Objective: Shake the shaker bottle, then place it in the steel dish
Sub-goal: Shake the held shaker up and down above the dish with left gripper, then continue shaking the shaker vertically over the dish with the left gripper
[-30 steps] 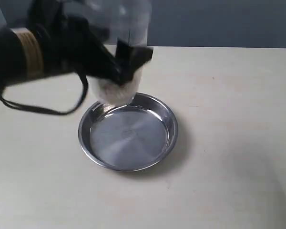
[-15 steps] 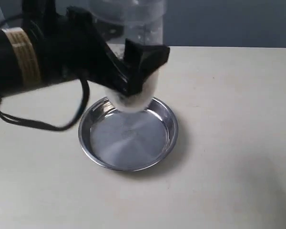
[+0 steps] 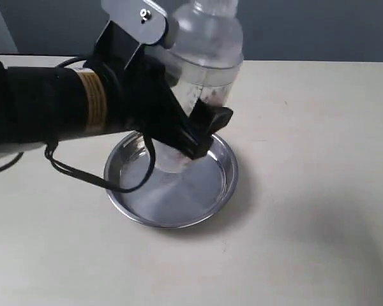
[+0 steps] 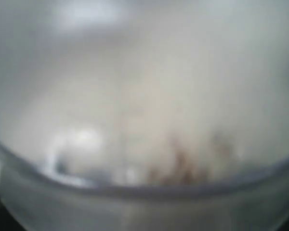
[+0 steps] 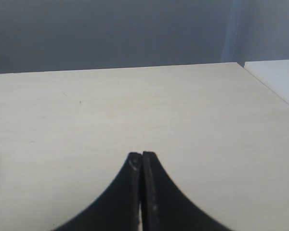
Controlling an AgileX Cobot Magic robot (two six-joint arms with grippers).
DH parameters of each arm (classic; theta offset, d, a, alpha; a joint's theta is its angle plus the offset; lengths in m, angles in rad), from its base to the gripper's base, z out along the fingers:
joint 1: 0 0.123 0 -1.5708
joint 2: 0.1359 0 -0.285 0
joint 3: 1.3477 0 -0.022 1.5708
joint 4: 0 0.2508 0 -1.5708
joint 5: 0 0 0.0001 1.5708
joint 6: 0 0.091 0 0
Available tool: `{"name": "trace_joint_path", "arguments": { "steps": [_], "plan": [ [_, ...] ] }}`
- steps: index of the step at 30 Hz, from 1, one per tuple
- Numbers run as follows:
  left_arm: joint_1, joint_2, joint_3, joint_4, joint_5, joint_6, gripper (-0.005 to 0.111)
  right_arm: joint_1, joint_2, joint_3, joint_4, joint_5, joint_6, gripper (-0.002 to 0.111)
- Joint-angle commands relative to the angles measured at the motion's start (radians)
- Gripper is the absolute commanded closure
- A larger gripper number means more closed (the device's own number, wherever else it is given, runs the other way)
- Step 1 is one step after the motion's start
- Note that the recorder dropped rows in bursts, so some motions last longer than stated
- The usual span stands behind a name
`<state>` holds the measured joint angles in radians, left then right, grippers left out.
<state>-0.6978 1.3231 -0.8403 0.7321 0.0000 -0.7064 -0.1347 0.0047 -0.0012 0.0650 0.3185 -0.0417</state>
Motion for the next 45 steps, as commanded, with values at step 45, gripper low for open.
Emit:
{"name": "trace_joint_path", "arguments": {
  "steps": [45],
  "plan": [
    [0.227,0.120,0.008,0.220,-0.598,-0.429,0.106,-0.003,-0.005,0.001,0.001,-0.014,-0.002,0.109]
  ]
}}
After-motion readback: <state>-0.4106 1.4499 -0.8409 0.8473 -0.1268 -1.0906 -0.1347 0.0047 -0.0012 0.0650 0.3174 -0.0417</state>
